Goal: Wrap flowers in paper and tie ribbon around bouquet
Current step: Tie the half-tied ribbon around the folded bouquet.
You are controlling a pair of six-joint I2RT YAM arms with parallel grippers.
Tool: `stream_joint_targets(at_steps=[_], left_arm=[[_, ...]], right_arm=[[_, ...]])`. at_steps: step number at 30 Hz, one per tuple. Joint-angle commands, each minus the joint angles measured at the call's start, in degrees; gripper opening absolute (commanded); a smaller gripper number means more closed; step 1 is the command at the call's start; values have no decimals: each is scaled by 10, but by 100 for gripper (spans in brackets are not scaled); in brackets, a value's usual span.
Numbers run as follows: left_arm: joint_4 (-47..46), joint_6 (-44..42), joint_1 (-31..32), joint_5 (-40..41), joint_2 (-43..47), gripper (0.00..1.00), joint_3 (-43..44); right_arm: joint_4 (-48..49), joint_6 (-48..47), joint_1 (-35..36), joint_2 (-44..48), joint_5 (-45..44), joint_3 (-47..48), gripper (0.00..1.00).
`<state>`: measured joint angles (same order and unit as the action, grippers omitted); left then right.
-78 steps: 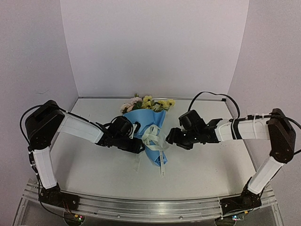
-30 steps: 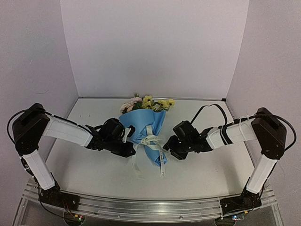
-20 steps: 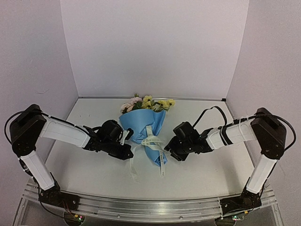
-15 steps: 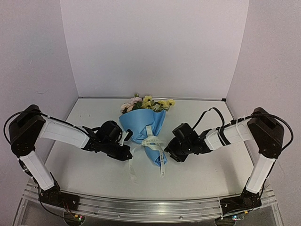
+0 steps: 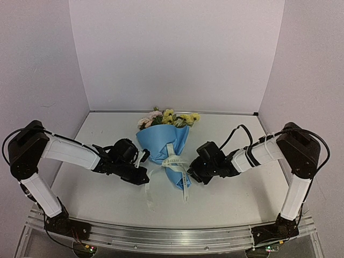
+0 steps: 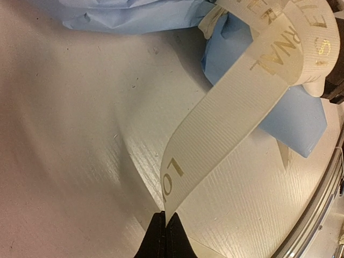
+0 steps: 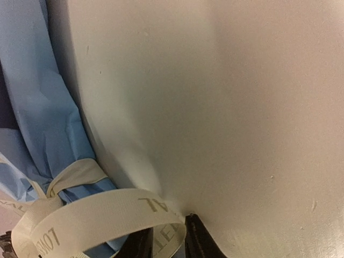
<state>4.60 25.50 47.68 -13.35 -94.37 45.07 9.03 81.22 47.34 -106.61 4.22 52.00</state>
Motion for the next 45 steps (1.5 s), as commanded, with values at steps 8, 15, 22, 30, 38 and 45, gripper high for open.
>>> stream_joint_targets(at_steps=[8,15,22,30,38,45], left_arm=[[30,14,1,6,47,0,-25],[33,21,1,1,53,0,-30],[32,18,1,-10,58,0,-29],[34,16,1,-11,60,0,-29],[40,19,1,-10,68,0,-35],[46,21,1,-6,73,0,-38]], right_arm=[[-58,-95,-8,57,-82,25,9],[-77,-105,-6,65,-72,30,40],[-47,-50,6,39,-20,15,44],[-1,1,5,2,20,9,41],[26,17,-6,-12,29,11,37],[23,1,-7,3,14,13,20]])
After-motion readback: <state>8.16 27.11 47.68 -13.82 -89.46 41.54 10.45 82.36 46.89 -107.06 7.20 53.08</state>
